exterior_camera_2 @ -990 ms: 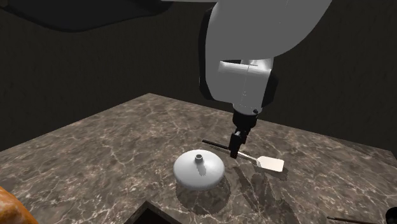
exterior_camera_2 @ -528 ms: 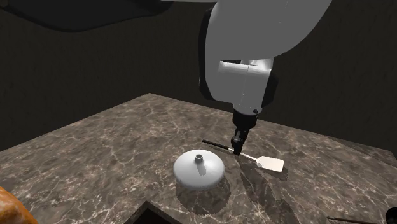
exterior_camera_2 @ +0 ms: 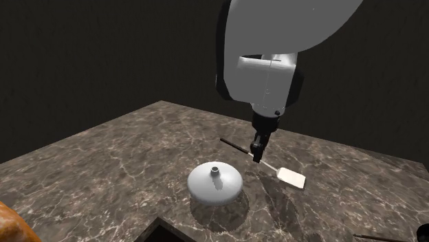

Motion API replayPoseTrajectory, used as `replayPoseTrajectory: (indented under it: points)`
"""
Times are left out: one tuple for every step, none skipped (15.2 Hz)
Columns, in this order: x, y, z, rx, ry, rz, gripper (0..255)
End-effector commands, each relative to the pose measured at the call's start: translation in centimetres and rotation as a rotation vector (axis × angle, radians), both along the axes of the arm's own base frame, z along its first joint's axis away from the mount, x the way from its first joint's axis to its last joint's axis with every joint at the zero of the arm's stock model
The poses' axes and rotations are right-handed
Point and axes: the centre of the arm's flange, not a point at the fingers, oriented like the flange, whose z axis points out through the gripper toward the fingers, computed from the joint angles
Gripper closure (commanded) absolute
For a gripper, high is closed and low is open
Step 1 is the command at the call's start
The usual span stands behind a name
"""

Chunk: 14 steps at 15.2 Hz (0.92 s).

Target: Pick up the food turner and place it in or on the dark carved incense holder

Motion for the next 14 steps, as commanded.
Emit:
replayPoseTrajectory:
  points:
    - [0.0,0.0,1.1,0.0,0.0,0.0,255]
    - [0.0,0.0,1.6,0.0,0.0,0.0,255]
    - [0.0,0.0,2.1,0.0,0.0,0.0,255]
    - [0.0,0.0,2.7,0.0,0.0,0.0,255]
    - [0.0,0.0,3.2,0.0,0.0,0.0,255]
    - [0.0,0.0,3.7,0.0,0.0,0.0,255]
    - [0.0,0.0,4.2,0.0,0.0,0.0,255]
    - [0.0,0.0,4.8,0.0,0.0,0.0,255]
    - [0.0,0.0,5.3,0.0,0.0,0.0,255]
    - [0.0,0.0,5.8,0.0,0.0,0.0,255]
    - [0.0,0.0,6.4,0.0,0.0,0.0,255]
    - [0.0,0.0,6.9,0.0,0.0,0.0,255]
    - [0.0,0.0,7.4,0.0,0.0,0.0,255]
    - [0.0,0.0,7.9,0.0,0.0,0.0,255]
